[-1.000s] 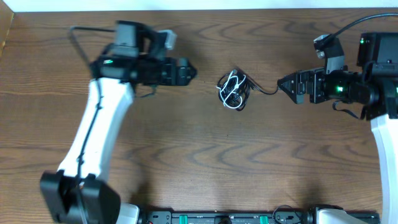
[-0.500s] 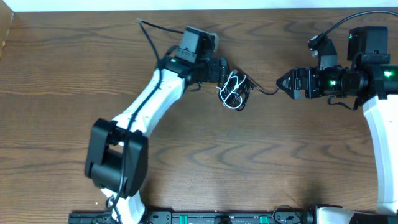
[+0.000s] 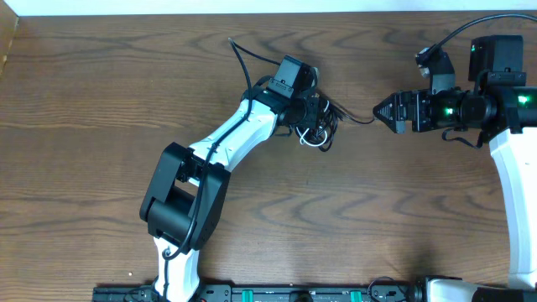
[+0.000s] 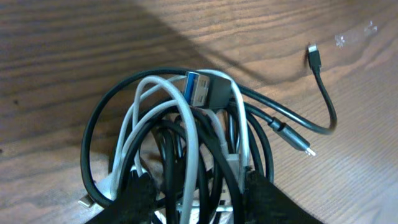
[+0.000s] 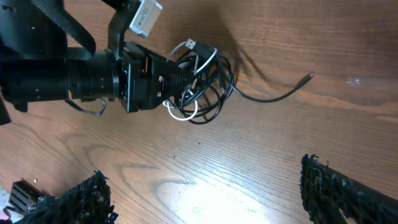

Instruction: Untangle cables

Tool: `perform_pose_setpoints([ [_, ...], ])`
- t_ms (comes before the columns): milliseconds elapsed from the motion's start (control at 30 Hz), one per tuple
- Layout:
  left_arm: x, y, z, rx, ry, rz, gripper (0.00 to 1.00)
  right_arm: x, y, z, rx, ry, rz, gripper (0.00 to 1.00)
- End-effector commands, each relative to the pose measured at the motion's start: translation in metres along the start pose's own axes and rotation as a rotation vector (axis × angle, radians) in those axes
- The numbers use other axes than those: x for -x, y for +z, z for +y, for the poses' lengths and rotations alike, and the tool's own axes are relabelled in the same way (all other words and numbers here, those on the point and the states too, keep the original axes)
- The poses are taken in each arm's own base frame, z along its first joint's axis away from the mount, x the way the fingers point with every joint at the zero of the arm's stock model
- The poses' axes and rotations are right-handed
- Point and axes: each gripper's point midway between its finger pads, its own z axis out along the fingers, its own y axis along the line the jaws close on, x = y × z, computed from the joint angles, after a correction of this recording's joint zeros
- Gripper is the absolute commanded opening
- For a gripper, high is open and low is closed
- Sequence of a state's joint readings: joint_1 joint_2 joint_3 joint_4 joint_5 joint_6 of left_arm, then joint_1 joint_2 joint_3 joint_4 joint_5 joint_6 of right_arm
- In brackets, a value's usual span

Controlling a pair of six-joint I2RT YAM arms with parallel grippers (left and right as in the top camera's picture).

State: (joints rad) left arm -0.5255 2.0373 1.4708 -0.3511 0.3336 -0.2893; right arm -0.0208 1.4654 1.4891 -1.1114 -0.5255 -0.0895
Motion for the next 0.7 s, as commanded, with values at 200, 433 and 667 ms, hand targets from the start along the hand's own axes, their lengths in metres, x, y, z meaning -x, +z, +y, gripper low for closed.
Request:
perform_pose_setpoints([
  [200, 0.023, -0.009, 0.004, 0.042, 0.001, -0.082, 0.09, 0.004, -0.003, 0.006, 0.007, -0.009, -0.010, 0.95],
  [433, 0.042, -0.050, -0.019, -0.003, 0.009, -0.164, 0.09, -0.001, 0.001, 0.004, 0.009, 0.001, 0.006, 0.96],
  [667, 0.058, -0.125, -0.047, -0.061, -0.086, -0.269, 0.08, -0.006, 0.006, 0.002, 0.014, 0.015, 0.020, 0.96],
])
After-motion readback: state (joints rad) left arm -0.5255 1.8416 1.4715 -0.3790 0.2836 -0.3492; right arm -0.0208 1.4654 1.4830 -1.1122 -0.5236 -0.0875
